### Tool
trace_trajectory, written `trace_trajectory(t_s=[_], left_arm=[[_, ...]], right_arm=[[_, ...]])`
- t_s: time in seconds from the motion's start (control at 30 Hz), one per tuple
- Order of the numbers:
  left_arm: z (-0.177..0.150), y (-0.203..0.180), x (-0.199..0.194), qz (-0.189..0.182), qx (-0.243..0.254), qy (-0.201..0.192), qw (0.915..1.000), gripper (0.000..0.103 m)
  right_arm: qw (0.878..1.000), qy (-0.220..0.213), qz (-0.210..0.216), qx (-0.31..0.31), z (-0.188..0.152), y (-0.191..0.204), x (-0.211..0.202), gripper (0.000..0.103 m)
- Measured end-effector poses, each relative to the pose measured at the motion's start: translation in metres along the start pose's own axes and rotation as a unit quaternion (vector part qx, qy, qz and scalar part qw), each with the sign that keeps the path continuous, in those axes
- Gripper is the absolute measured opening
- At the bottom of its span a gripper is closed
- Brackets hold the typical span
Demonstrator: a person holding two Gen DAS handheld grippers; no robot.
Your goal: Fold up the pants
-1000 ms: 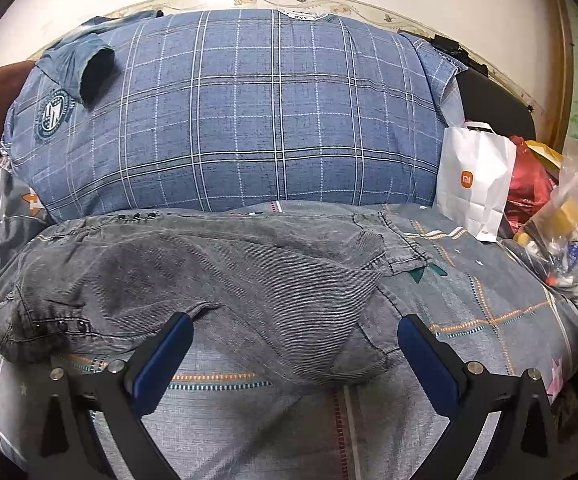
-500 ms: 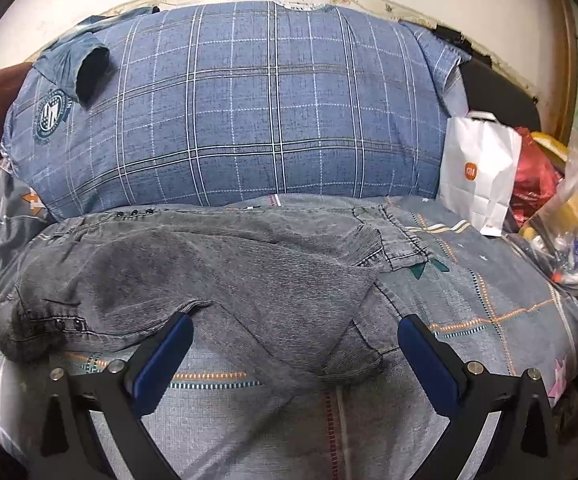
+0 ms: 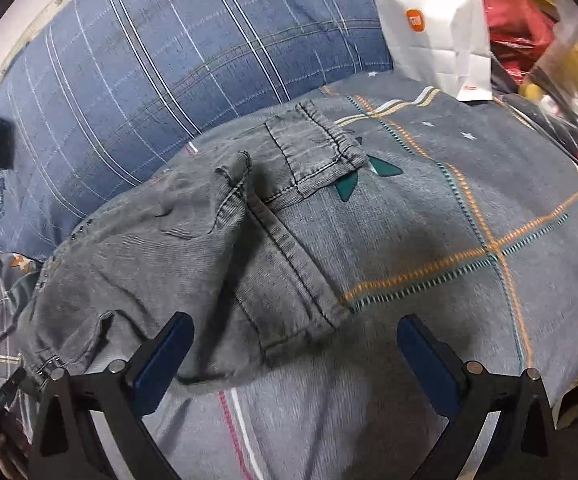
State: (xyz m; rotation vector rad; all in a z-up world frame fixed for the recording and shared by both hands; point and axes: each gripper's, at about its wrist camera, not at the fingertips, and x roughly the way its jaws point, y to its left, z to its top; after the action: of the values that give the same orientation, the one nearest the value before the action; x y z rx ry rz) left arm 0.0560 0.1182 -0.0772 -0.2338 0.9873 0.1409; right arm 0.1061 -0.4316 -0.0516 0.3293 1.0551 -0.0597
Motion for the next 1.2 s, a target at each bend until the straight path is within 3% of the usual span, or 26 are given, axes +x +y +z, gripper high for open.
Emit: trace_trajectory(t_s=[0.1, 0.17, 0.2, 0.23, 0.27, 0.3, 0.33, 0.37, 0.4, 0.47, 0.5, 0.53, 0.63, 0.8, 0.9, 0.97, 1.03, 1.13, 1.2], left_arm=[[-0.002, 0.003, 0.017, 0.006, -0.014, 0.02, 0.9997, 0.103], [-0.004, 0.007, 0.027, -0.001, -0.023, 0.03, 0.9993, 0.103], [-0.005, 0.008, 0.03, 0.0, -0.024, 0.03, 0.9993, 0.103], [-0.005, 0.01, 0.034, -0.003, -0.025, 0.032, 0.9992, 0.103], [-0.005, 0.012, 0.034, -0.003, -0.026, 0.032, 0.9991, 0.102], [-0.006, 0.014, 0.035, -0.002, -0.025, 0.029, 0.9993, 0.101], [-0.006, 0.015, 0.035, -0.001, -0.023, 0.029, 0.9993, 0.096], [-0.007, 0.015, 0.033, 0.002, -0.019, 0.03, 0.9994, 0.086], [-0.007, 0.013, 0.032, 0.005, -0.01, 0.028, 0.9995, 0.079], [-0.004, 0.011, 0.029, -0.009, 0.002, 0.033, 0.9994, 0.049], [-0.002, 0.011, 0.029, -0.018, 0.003, 0.037, 0.9991, 0.042], [0.0, 0.009, 0.027, -0.028, 0.007, 0.043, 0.9987, 0.026], [0.0, 0.0, 0.011, -0.031, 0.031, 0.044, 0.9981, 0.012], [-0.012, -0.004, -0.044, -0.046, 0.063, 0.024, 0.9967, 0.011], [-0.027, 0.004, -0.04, -0.052, 0.068, 0.067, 0.9941, 0.013], [-0.038, 0.01, -0.022, -0.043, 0.078, 0.103, 0.9907, 0.028], [-0.048, 0.02, 0.003, -0.029, 0.072, 0.147, 0.986, 0.034], [-0.038, 0.024, -0.011, -0.037, 0.066, 0.134, 0.9881, 0.044], [-0.026, 0.024, -0.03, -0.026, 0.076, 0.106, 0.9911, 0.054]], right_arm=[[0.999, 0.047, -0.012, 0.018, 0.007, 0.001, 0.033, 0.082], [0.998, 0.042, -0.045, 0.003, 0.007, 0.007, 0.04, 0.079], [0.997, 0.044, -0.067, -0.013, 0.008, 0.015, 0.042, 0.072], [0.996, 0.044, -0.075, -0.023, 0.007, 0.019, 0.043, 0.06], [0.995, 0.041, -0.083, -0.035, 0.007, 0.023, 0.042, 0.055], [0.994, 0.041, -0.089, -0.046, 0.006, 0.026, 0.042, 0.041], [0.994, 0.043, -0.086, -0.056, 0.005, 0.029, 0.04, 0.024], [0.994, 0.047, -0.081, -0.065, 0.004, 0.032, 0.038, 0.021], [0.992, 0.046, -0.088, -0.079, 0.002, 0.037, 0.037, 0.019], [0.99, 0.047, -0.09, -0.099, -0.002, 0.046, 0.037, 0.017], [0.99, 0.045, -0.086, -0.1, -0.005, 0.047, 0.033, 0.017], [0.991, 0.041, -0.08, -0.098, -0.006, 0.047, 0.029, 0.016], [0.993, 0.023, -0.07, -0.096, -0.009, 0.041, 0.001, 0.016], [0.991, -0.023, -0.082, -0.101, -0.016, 0.013, -0.076, 0.016], [0.991, -0.026, -0.1, -0.087, -0.027, -0.016, -0.1, 0.016], [0.993, -0.004, -0.101, -0.067, -0.035, -0.037, -0.087, 0.017], [0.993, 0.035, -0.09, -0.067, -0.045, -0.049, -0.056, 0.025], [0.988, 0.059, -0.117, -0.078, -0.052, -0.051, -0.03, 0.031], [0.992, 0.021, -0.108, -0.067, -0.038, -0.05, -0.046, 0.04]])
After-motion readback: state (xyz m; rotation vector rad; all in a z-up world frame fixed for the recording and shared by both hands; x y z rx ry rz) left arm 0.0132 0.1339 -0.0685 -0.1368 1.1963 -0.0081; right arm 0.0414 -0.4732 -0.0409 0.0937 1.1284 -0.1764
